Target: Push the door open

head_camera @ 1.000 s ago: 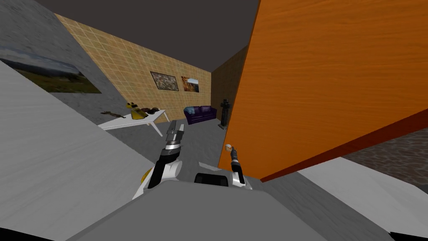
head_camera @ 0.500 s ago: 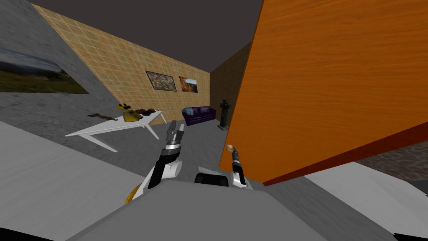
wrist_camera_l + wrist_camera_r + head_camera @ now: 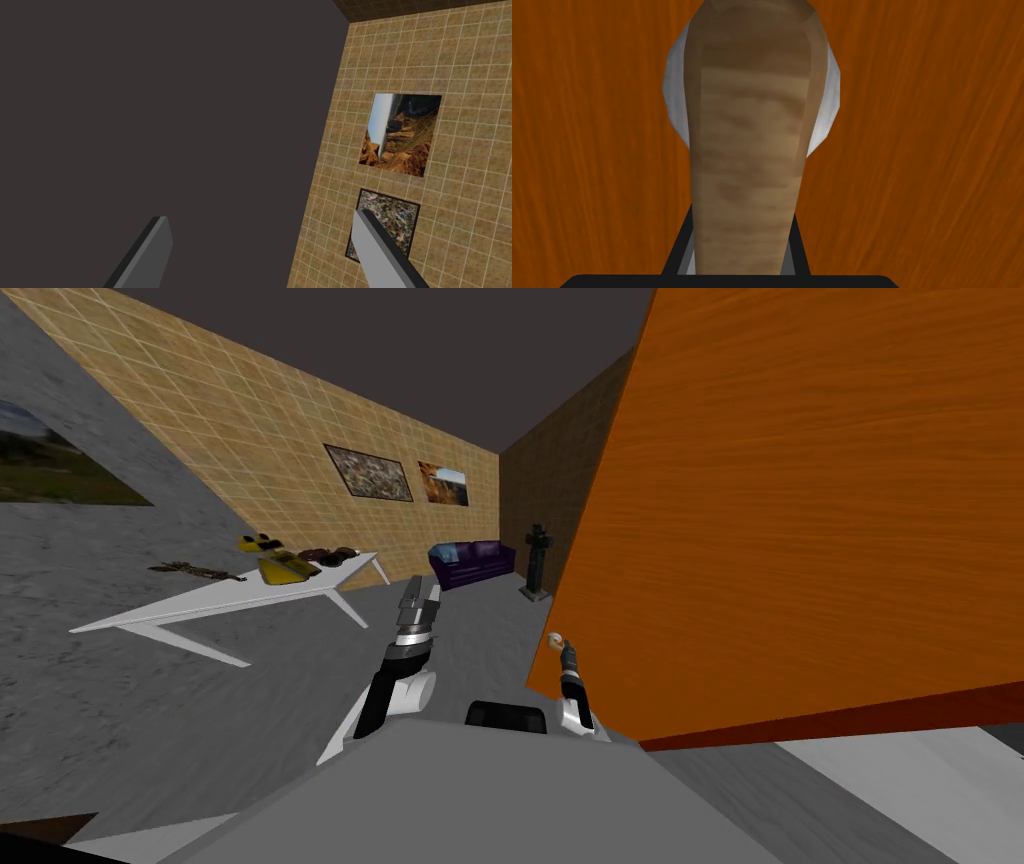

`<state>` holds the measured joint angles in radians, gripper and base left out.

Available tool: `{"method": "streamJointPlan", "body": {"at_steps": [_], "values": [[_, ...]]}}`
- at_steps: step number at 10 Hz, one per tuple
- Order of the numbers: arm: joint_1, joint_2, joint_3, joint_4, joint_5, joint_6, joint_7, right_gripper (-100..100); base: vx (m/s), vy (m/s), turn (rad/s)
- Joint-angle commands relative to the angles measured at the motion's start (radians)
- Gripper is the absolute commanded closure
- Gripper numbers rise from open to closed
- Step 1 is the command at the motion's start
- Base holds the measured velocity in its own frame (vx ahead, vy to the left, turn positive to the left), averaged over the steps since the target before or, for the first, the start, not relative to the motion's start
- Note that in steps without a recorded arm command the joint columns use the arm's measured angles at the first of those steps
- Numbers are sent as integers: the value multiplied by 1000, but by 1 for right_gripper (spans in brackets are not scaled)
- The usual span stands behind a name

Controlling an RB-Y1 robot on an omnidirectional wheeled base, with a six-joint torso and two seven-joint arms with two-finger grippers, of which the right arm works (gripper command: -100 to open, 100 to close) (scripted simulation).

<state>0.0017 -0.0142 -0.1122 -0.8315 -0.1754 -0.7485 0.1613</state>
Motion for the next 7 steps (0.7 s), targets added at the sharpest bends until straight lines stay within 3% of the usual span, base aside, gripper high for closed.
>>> {"method": "streamJointPlan", "body": {"at_steps": [1, 4, 5, 6, 7], "values": [[2, -1, -24, -5, -12, -6, 6, 100, 184, 68, -59], [2, 41, -53, -7, -29, -6, 15, 100, 169, 111, -95], [5, 23, -55, -5, -28, -6, 12, 100, 46, 46, -62], [7, -3, -78, -8, -42, -7, 19, 100, 131, 59, -67], [7, -9, -86, -9, -47, -8, 22, 100, 221, 59, -56]]}}
